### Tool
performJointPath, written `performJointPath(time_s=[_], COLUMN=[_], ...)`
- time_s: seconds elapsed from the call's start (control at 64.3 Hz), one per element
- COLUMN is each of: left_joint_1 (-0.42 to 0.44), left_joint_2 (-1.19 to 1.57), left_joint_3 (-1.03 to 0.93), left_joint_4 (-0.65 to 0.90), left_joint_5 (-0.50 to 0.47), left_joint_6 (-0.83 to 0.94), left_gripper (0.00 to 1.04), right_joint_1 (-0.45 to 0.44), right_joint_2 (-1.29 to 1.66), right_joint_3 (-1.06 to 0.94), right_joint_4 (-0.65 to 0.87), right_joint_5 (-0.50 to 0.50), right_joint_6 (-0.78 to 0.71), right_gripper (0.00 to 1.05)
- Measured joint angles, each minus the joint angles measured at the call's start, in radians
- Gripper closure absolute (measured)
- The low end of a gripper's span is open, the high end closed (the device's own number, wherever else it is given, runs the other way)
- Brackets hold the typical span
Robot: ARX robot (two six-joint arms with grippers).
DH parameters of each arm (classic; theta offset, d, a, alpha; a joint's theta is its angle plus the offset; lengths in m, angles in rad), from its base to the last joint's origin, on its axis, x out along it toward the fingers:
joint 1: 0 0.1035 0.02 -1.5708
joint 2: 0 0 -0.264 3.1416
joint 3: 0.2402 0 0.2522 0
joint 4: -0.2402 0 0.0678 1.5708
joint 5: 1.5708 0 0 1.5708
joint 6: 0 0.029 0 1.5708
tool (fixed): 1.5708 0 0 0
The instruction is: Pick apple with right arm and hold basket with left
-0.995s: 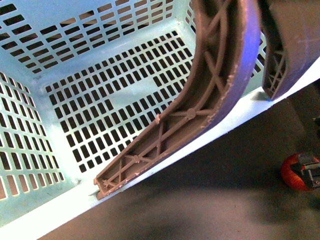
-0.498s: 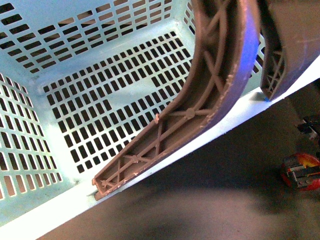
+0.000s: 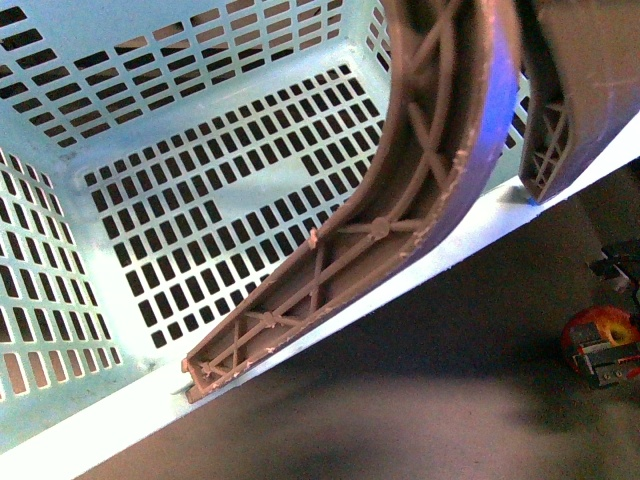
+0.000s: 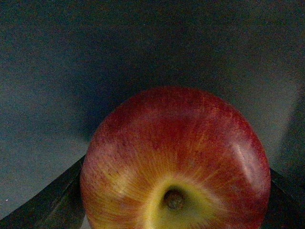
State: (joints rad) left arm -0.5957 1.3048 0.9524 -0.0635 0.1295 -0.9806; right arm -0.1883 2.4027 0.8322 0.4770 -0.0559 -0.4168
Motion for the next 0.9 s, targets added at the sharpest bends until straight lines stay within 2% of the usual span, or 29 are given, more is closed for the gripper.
performJointPath(time_s=[0.062,0.311,0.327,0.342,0.389,0.544,0.638,0.747,0.902], left_joint_1=[0.000,0.000,0.000,0.000,0.000,0.001,0.001,-0.003,0.001], left_joint_2=[0.000,0.000,-0.001,-0.001,-0.001,0.001,0.000,-0.002,-0.002], left_joint_3=[0.000,0.000,0.000,0.000,0.000,0.001,0.002,0.002,0.002], left_joint_4=[0.000,0.000,0.000,0.000,0.000,0.002,0.002,0.003,0.003], left_joint_5=[0.000,0.000,0.000,0.001,0.002,-0.003,-0.004,0.005,-0.003], left_joint_6=[0.000,0.000,0.000,0.000,0.000,0.000,0.000,0.003,-0.003], left_gripper=[0.90,0.90,0.90,0.90,0.90,0.90,0.90,0.90,0.90], right_joint_1=[-0.005,-0.027,-0.031,-0.042,-0.041,-0.007,0.023,0.051,0.106], right_joint_2=[-0.001,-0.090,-0.128,-0.286,-0.325,-0.688,-0.956,-1.252,-1.474], right_joint_3=[-0.003,-0.068,-0.089,-0.145,-0.148,-0.148,-0.107,-0.063,-0.005], right_joint_4=[0.001,0.000,0.001,0.013,-0.026,-0.365,-0.444,-0.461,-0.465], right_joint_5=[-0.004,-0.054,-0.071,-0.098,-0.134,-0.314,-0.315,-0.286,-0.291], right_joint_6=[-0.003,-0.026,-0.034,-0.076,-0.064,0.081,0.129,0.157,0.193], right_gripper=[0.25,0.25,0.25,0.25,0.25,0.25,0.25,0.25,0.25])
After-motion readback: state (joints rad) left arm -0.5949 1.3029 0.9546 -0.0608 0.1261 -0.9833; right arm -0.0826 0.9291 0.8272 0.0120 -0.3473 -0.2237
